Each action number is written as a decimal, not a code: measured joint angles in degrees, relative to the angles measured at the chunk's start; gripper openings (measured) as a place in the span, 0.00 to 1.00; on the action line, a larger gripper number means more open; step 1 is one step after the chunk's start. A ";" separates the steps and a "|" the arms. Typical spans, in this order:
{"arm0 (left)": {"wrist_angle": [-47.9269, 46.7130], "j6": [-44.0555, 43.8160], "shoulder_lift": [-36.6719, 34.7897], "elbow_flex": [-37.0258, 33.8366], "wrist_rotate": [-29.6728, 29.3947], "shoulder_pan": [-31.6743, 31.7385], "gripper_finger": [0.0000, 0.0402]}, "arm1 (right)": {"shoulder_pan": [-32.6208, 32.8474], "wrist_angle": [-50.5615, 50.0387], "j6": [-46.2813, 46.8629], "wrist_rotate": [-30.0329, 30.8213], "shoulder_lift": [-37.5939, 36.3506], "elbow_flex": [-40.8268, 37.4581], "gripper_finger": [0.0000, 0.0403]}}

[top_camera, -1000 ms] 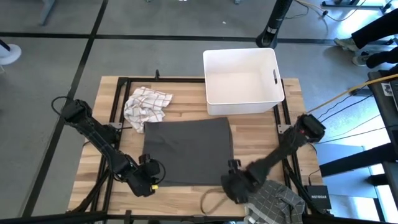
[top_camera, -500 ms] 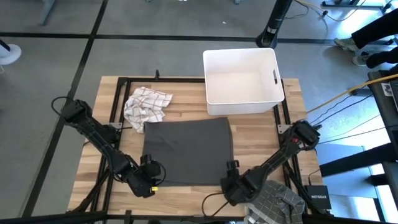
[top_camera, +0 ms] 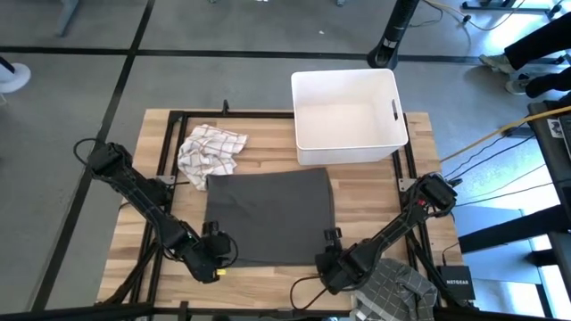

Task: Fold towel
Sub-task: Fold the gray towel

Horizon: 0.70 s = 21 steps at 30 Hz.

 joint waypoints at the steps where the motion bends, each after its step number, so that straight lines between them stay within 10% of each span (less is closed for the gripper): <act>1: -0.75 0.59 0.00 0.01 1.93 -0.23 0.30 | 0.20 -0.30 0.77 0.57 0.00 0.00 0.04; 21: -16.10 -9.57 5.28 -0.48 6.47 -7.57 0.23 | 0.59 -0.63 3.27 2.22 0.00 -0.02 0.05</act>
